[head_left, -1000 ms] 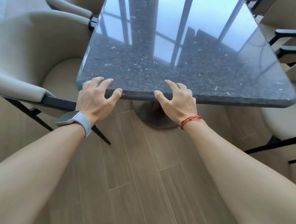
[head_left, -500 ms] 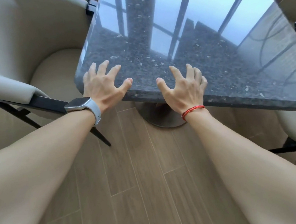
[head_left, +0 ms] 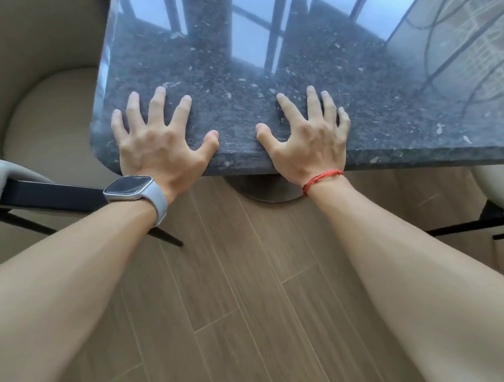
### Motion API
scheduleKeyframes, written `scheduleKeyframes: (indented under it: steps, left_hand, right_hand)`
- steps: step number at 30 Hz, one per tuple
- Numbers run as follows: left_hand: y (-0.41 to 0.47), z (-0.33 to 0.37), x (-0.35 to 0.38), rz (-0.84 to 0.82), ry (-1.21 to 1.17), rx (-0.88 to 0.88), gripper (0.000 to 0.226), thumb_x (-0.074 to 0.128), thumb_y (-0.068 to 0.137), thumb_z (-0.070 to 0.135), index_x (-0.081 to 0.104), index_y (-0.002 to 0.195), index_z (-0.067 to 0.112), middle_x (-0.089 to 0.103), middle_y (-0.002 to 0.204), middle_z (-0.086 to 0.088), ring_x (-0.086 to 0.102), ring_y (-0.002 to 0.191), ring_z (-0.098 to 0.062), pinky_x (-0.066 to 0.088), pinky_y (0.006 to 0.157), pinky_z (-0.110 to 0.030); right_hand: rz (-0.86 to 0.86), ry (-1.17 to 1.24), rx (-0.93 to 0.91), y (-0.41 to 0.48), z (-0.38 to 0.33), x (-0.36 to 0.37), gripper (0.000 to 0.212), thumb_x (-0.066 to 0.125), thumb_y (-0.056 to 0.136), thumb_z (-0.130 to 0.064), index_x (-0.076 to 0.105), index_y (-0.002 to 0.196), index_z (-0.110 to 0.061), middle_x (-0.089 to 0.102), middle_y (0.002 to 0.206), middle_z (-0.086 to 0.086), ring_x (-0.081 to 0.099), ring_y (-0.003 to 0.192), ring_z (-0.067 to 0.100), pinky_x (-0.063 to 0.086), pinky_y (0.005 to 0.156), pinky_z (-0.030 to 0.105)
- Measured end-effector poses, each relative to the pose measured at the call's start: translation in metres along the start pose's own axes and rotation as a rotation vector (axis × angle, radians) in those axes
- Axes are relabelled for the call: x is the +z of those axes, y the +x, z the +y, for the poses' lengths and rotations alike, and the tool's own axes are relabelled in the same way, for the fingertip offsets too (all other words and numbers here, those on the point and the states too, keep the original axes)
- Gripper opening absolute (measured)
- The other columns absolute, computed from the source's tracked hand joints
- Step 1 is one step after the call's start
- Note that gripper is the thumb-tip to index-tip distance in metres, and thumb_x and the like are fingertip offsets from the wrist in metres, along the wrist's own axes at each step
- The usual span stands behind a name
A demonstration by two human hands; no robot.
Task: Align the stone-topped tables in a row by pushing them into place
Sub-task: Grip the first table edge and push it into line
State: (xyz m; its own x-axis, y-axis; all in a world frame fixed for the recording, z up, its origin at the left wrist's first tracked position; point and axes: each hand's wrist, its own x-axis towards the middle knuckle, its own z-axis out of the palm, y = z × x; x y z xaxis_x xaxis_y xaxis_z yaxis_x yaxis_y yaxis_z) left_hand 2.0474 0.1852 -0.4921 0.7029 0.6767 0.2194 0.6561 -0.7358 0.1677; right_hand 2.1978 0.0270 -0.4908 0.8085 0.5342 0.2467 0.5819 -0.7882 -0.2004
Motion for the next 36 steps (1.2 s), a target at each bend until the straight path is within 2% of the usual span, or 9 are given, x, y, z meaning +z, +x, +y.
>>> scheduleKeyframes:
  steps: [8,15,22,26,31,36]
  left_hand:
    - [0.001,-0.004,0.009,0.084,-0.024,0.023,0.074,0.036,0.092,0.069,0.054,0.149,0.026,0.043,0.162,-0.013,0.032,0.149,-0.049,0.02,0.12,-0.067]
    - [0.002,-0.004,0.011,0.078,-0.019,0.016,0.075,0.036,0.091,0.071,0.055,0.149,0.028,0.043,0.162,-0.012,0.031,0.15,-0.048,0.019,0.122,-0.066]
    - [0.002,-0.004,0.015,0.113,0.005,0.007,0.075,0.033,0.089,0.072,0.058,0.146,0.031,0.047,0.16,-0.01,0.035,0.149,-0.046,0.02,0.122,-0.063]
    - [0.001,-0.003,0.014,0.152,0.002,0.001,0.073,0.034,0.088,0.07,0.061,0.144,0.031,0.05,0.158,-0.008,0.037,0.149,-0.045,0.021,0.122,-0.062]
    - [0.004,-0.003,0.016,0.159,0.037,0.031,0.07,0.033,0.091,0.069,0.063,0.14,0.029,0.055,0.153,-0.009,0.041,0.144,-0.045,0.025,0.119,-0.061]
    - [0.003,-0.001,0.014,0.199,0.057,0.047,0.068,0.031,0.091,0.068,0.068,0.125,0.023,0.063,0.135,-0.012,0.05,0.129,-0.043,0.032,0.111,-0.06]
  right_hand:
    - [0.053,0.009,0.023,0.0,-0.001,0.004,0.07,0.037,0.082,-0.078,0.055,0.139,-0.042,0.044,0.156,0.012,0.034,0.147,0.031,0.02,0.119,0.056]
    - [0.055,0.011,0.028,-0.002,0.0,0.006,0.069,0.035,0.083,-0.077,0.055,0.139,-0.043,0.043,0.157,0.01,0.032,0.148,0.029,0.018,0.119,0.055]
    - [0.04,0.009,0.067,-0.004,-0.002,0.001,0.064,0.034,0.085,-0.071,0.054,0.138,-0.043,0.038,0.159,0.016,0.027,0.149,0.039,0.015,0.12,0.059]
    - [0.062,0.022,0.047,-0.004,-0.003,0.002,0.059,0.035,0.086,-0.067,0.061,0.131,-0.039,0.043,0.155,0.016,0.03,0.147,0.039,0.015,0.118,0.06]
    - [0.108,0.028,0.068,-0.004,-0.003,0.003,0.058,0.036,0.084,-0.063,0.07,0.117,-0.031,0.056,0.141,0.015,0.04,0.138,0.04,0.02,0.114,0.061]
    - [0.142,0.034,0.048,-0.003,-0.002,0.005,0.058,0.038,0.082,-0.064,0.072,0.115,-0.031,0.061,0.135,0.015,0.045,0.132,0.04,0.024,0.111,0.059]
